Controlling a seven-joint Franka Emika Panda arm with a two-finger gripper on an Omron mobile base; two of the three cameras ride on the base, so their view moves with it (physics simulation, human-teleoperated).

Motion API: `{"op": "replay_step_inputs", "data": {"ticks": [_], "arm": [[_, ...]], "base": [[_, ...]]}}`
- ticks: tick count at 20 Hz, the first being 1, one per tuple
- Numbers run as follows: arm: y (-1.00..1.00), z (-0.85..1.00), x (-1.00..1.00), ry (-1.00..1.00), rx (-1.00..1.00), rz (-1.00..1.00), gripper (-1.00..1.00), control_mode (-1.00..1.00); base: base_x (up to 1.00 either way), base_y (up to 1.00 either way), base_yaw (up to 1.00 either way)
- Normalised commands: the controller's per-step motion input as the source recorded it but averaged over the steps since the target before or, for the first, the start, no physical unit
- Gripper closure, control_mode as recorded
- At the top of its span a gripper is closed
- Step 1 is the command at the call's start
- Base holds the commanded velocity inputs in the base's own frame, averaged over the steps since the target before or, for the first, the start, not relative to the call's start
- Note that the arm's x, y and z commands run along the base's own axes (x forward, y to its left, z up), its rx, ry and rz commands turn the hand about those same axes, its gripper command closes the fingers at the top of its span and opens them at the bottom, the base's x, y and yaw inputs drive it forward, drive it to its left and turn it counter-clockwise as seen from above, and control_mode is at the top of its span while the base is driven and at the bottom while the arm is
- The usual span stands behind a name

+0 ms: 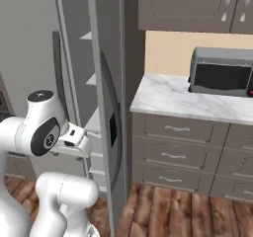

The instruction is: Store the hot dog in the freezer for long-term storage. Close the freezer door after placing the cooked food.

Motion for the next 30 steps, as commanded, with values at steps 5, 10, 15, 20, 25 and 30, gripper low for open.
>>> {"op": "replay_step_inputs", "data": {"ticks": [5, 10, 15, 20, 25, 30], "arm": [[0.0, 0.0, 0.0, 0.0, 0.0, 0.0, -1.0, 1.0], [0.0, 0.0, 0.0, 0.0, 0.0, 0.0, -1.0, 1.0], [0.0, 0.0, 0.0, 0.0, 0.0, 0.0, -1.0, 1.0], [0.0, 0.0, 0.0, 0.0, 0.0, 0.0, -1.0, 1.0], [-0.06, 0.0, 0.02, -0.04, 0.0, 0.03, -1.0, -1.0], [-0.61, 0.1, 0.0, -0.36, 0.02, 0.19, -1.0, -1.0]], "base": [[0.0, 0.2, -0.06], [-0.04, 0.71, -0.11], [0.0, 0.46, -0.02], [0.0, 0.0, 0.0], [0.0, 0.0, 0.0], [0.0, 0.0, 0.0]]}}
